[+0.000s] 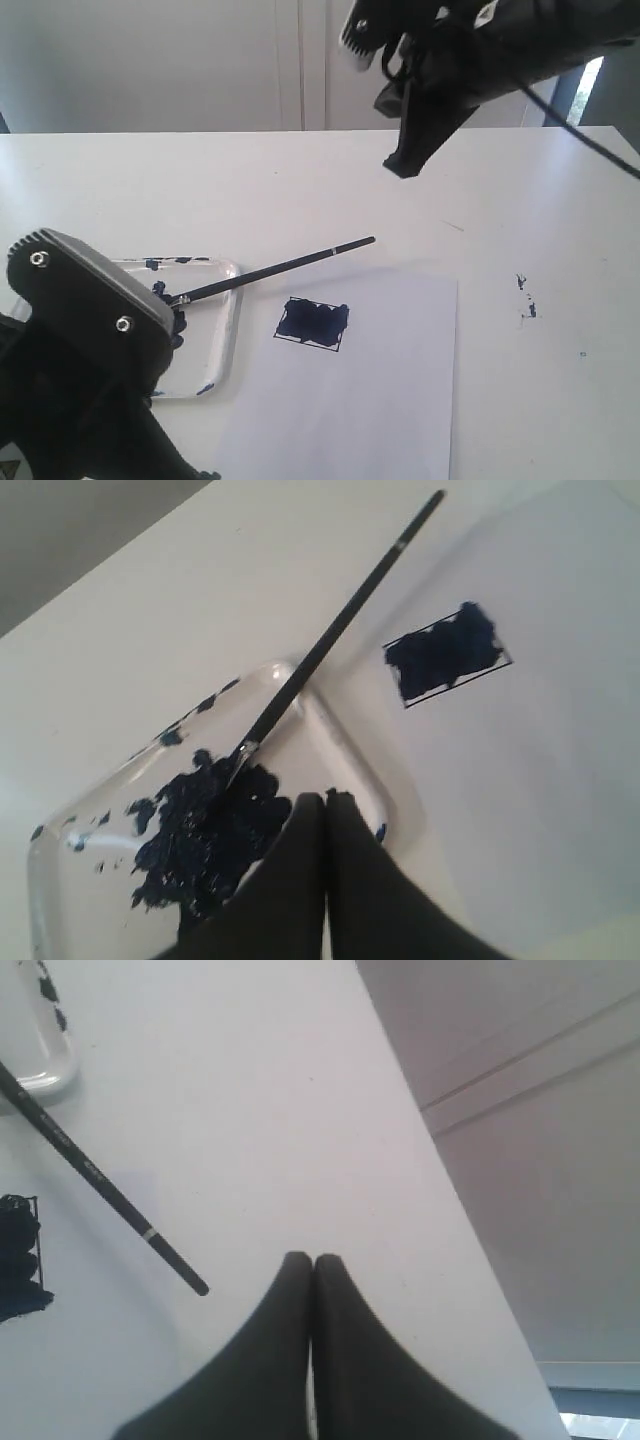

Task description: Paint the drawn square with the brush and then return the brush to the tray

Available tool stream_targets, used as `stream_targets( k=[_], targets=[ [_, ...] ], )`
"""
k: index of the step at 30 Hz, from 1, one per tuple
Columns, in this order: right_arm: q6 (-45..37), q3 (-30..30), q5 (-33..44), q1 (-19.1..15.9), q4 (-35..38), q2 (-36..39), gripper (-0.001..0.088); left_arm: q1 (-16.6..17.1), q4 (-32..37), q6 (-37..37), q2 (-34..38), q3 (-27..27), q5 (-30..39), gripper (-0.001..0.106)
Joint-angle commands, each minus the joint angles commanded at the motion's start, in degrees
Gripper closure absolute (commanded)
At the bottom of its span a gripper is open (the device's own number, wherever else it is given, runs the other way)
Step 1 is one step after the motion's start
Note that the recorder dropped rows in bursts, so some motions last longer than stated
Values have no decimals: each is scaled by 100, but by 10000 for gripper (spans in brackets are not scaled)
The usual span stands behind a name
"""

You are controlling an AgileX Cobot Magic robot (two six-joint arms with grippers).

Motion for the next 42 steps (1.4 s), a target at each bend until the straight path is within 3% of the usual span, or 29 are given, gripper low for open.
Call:
stream_targets(
  k=[4, 10, 17, 23, 29, 32, 34, 35, 36, 37, 38, 39, 42],
  targets=[
    [29, 0, 174, 0, -1, -389, 868, 0, -276, 10, 0, 0, 413, 1053],
    [53, 0, 549, 0, -1, -760, 868, 0, -289, 10, 0, 0, 374, 1053],
    [1255, 0, 745, 0, -287, -1122, 868, 0, -311, 10, 0, 0, 378, 1053],
    [1270, 0, 805, 0, -579, -1343, 868, 0, -321, 10, 152, 0, 371, 1053],
    [1270, 0, 810, 0, -613, -1405, 868, 598, -334, 10, 180, 0, -368, 1053],
    [1270, 0, 810, 0, -613, -1405, 868, 1061, -334, 10, -75, 0, -790, 1053],
    [1270, 0, 810, 0, -613, -1405, 868, 1745, -334, 10, -433, 0, -1326, 1053],
    [1270, 0, 810, 0, -613, -1405, 868, 2390, -334, 10, -735, 0, -1867, 1053],
    [1301, 5, 810, 0, -614, -1405, 868, 2682, -334, 10, -904, 0, -2107, 1053],
    [1381, 5, 810, 0, -614, -1405, 868, 3445, -334, 10, -1257, 0, -2670, 1053],
    [1381, 5, 810, 0, -614, -1405, 868, 3759, -334, 10, -1414, 0, -2876, 1053],
    [1381, 5, 810, 0, -614, -1405, 868, 4526, -334, 10, -1798, 0, -3251, 1053],
    [1381, 5, 810, 0, -614, -1405, 868, 5871, -334, 10, -2592, 0, -3329, 1053]
  ],
)
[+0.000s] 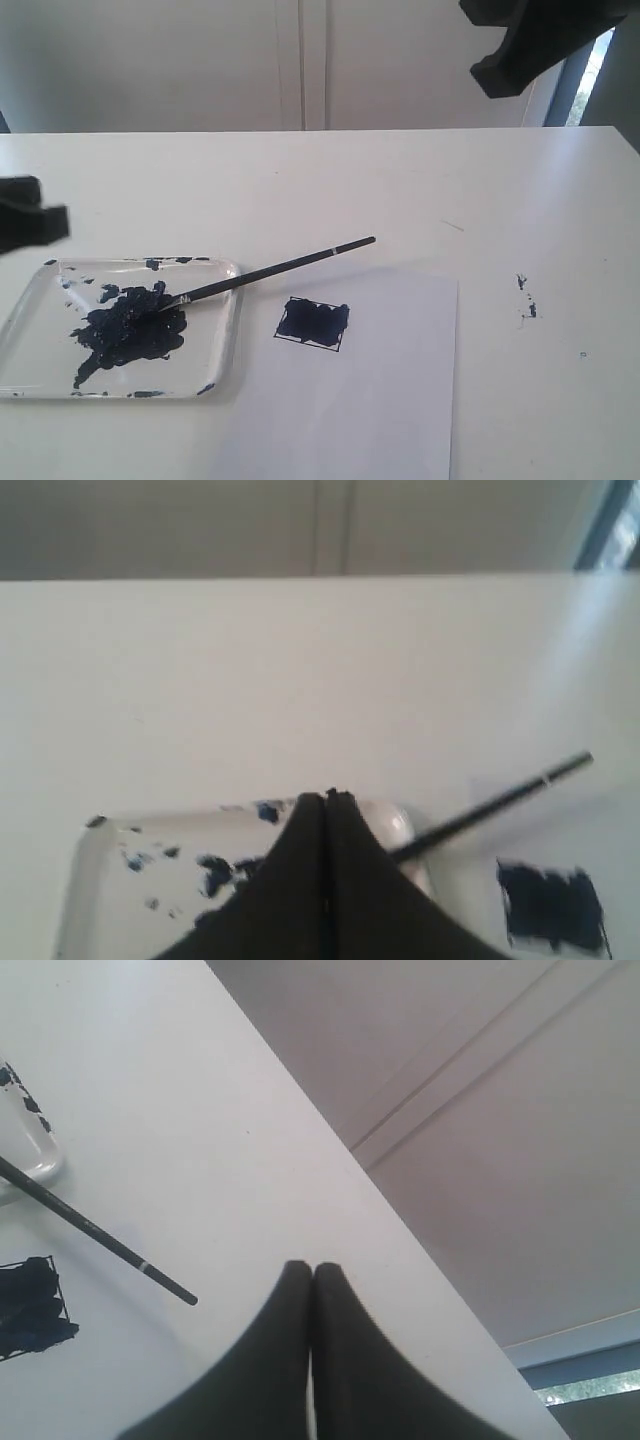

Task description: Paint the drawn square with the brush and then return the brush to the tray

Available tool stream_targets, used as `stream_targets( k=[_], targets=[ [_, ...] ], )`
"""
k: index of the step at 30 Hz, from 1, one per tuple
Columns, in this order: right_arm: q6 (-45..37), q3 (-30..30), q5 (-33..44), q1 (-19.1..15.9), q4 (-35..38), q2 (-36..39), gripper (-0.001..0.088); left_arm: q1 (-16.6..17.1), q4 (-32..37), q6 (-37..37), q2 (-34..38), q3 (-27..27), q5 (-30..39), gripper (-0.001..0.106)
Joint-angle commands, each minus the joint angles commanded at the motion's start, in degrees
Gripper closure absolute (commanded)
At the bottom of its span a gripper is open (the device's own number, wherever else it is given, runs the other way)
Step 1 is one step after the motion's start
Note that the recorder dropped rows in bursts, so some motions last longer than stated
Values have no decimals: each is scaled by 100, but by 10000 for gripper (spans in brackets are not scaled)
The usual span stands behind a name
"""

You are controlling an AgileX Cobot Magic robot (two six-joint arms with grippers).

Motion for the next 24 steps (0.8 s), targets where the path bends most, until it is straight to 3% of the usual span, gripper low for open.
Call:
stream_targets(
  k=[3, 5, 12, 14, 16, 18, 19, 24],
  targets=[
    [0, 0, 0, 0, 0, 0, 868, 897, 10, 21, -795, 0, -1, 1053],
    [0, 0, 0, 0, 0, 0, 868, 1235, 10, 21, -1124, 0, 13, 1053],
    [10, 24, -38, 0, 0, -12, 868, 1368, -210, 21, -1327, 171, -66, 1053],
    [10, 22, -25, 0, 0, -12, 868, 1368, -1660, 44, -1395, 344, -54, 1053],
    [10, 22, -25, 0, 11, -12, 868, 1368, -4352, 57, -1476, 578, 54, 1053],
    [10, 22, -25, 0, 11, -12, 868, 1368, -5952, 57, -1664, 886, 146, 1053],
    [10, 22, -25, 0, 11, -12, 868, 1368, -6229, 57, -1796, 1095, 133, 1053],
    [10, 22, -1, 0, 11, -12, 868, 1368, -6140, 210, -2532, 2177, 133, 1053]
  ],
)
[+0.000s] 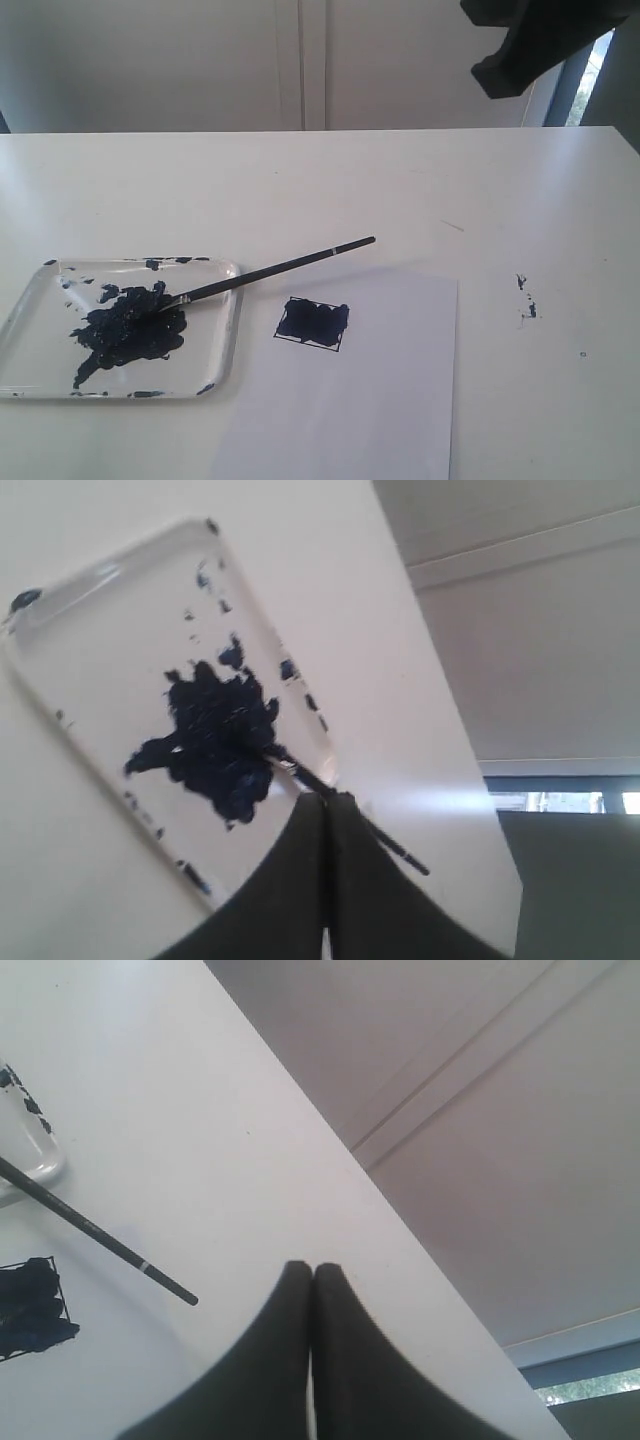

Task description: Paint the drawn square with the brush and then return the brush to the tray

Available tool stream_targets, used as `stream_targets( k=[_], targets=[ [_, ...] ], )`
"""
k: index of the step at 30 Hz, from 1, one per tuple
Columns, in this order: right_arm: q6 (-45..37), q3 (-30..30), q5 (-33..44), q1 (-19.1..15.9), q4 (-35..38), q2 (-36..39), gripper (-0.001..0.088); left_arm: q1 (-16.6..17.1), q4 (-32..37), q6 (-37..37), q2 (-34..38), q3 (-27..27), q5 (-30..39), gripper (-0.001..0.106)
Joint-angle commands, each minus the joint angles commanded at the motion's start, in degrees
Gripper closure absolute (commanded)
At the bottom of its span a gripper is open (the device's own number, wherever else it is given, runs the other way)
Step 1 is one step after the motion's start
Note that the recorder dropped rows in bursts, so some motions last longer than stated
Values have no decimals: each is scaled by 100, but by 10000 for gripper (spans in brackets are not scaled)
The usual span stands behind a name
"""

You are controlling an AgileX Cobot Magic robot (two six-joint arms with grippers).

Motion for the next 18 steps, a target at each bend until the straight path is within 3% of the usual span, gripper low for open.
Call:
stream_targets(
  k=[4, 7, 9, 18],
  targets=[
    [0, 0, 20, 0, 0, 0, 868, 0, -154, 16, -502, 589, 38, 1053],
    [0, 0, 9, 0, 29, 0, 868, 0, -1030, 188, -654, 861, 38, 1053],
    [0, 0, -3, 0, 41, 0, 868, 0, -1266, 245, -670, 1026, 38, 1053],
    [128, 0, -4, 0, 44, 0, 868, 0, -1222, 297, -670, 1093, 9, 1053]
  ],
)
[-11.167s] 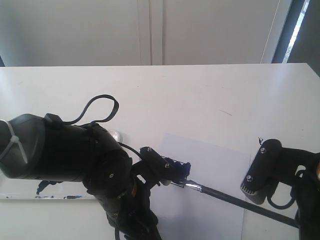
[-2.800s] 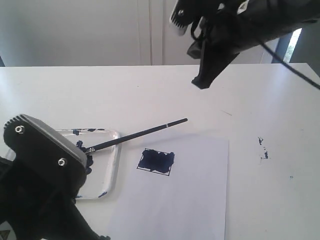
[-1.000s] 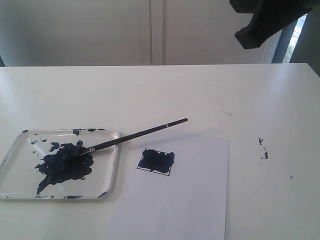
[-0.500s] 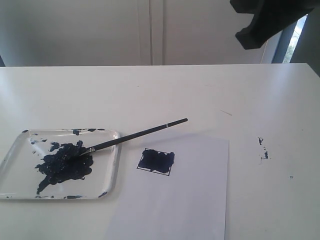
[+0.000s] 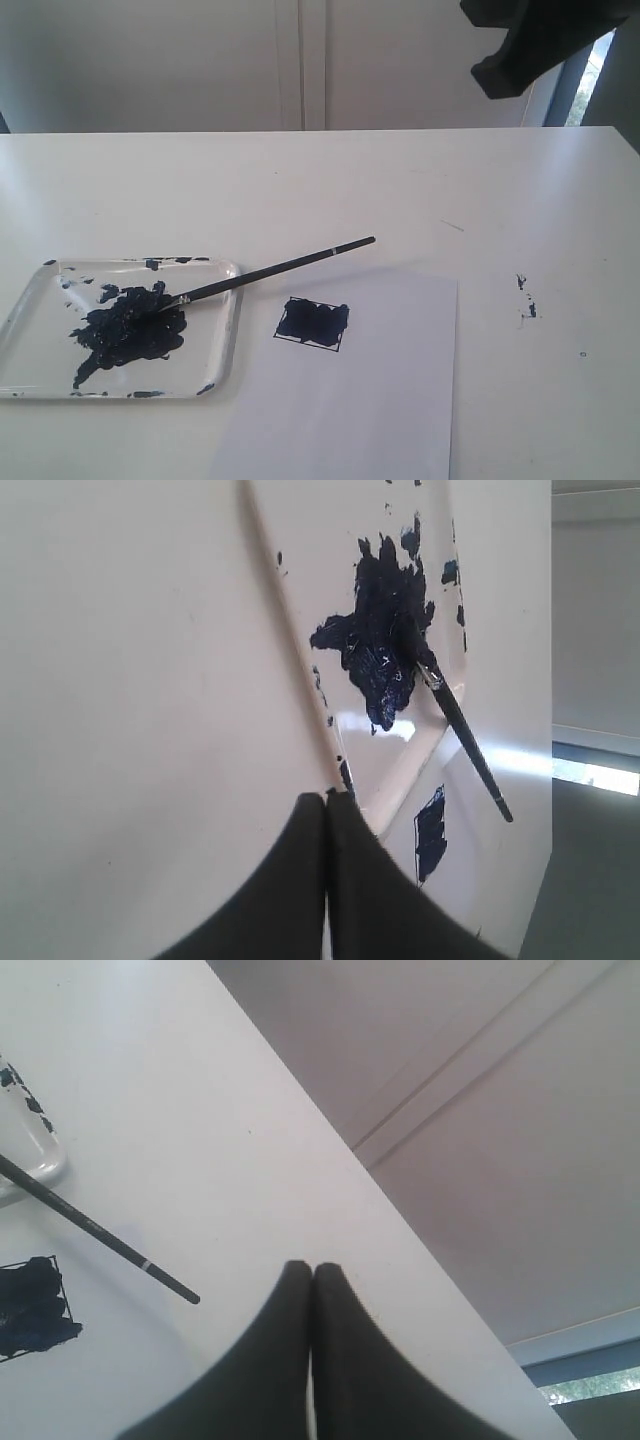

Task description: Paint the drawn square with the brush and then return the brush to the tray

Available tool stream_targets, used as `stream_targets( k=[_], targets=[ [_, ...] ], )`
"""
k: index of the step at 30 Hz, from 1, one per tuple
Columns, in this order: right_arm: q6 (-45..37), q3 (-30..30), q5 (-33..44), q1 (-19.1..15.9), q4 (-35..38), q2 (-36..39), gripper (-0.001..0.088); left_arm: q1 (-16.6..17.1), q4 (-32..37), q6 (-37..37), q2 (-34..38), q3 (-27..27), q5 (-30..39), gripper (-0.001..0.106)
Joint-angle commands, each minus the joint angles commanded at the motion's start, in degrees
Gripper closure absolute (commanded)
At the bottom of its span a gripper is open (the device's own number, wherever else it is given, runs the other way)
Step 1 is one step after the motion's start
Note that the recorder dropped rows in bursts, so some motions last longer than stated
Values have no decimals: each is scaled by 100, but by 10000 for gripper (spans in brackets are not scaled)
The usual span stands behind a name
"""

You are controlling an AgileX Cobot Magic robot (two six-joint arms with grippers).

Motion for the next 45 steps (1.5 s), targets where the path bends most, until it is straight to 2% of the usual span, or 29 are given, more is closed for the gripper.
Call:
stream_targets(
  k=[2, 4, 7, 9, 11, 22, 25, 31, 35, 38, 40, 45],
  targets=[
    [0, 0, 0, 0, 0, 0, 868, 0, 91, 775, 0, 0, 28, 1053],
    [0, 0, 0, 0, 0, 0, 868, 0, 268, 2011, 0, 0, 28, 1053],
    [0, 0, 0, 0, 0, 0, 868, 0, 527, 5323, 0, 0, -9, 1053],
    [0, 0, 0, 0, 0, 0, 868, 0, 733, 6732, 0, 0, -265, 1053],
    [0, 0, 0, 0, 0, 0, 868, 0, 1132, 7287, 0, 0, -427, 1053],
    [-1, 12, 11, 0, -51, -138, 868, 0, 1191, 7118, 0, 0, -444, 1053],
    [-1, 80, -1, 0, 101, -657, 868, 0, 1191, 7128, 0, 0, -444, 1053],
    [-1, 419, -43, -58, 129, -2159, 868, 0, 1191, 7128, 0, 0, -444, 1053],
    [9, 806, -84, -410, 88, -3241, 868, 0, 1191, 7128, 0, 0, -444, 1053],
    [9, 1280, -97, -661, -278, -4016, 868, 0, 1191, 7128, 0, 0, -444, 1053],
    [41, 1604, -151, -806, 200, -4386, 868, 0, 1191, 7128, 0, 0, -444, 1053],
    [175, 2865, -810, -1120, 1774, -5135, 868, 0, 1191, 7128, 0, 0, -444, 1053]
  ],
)
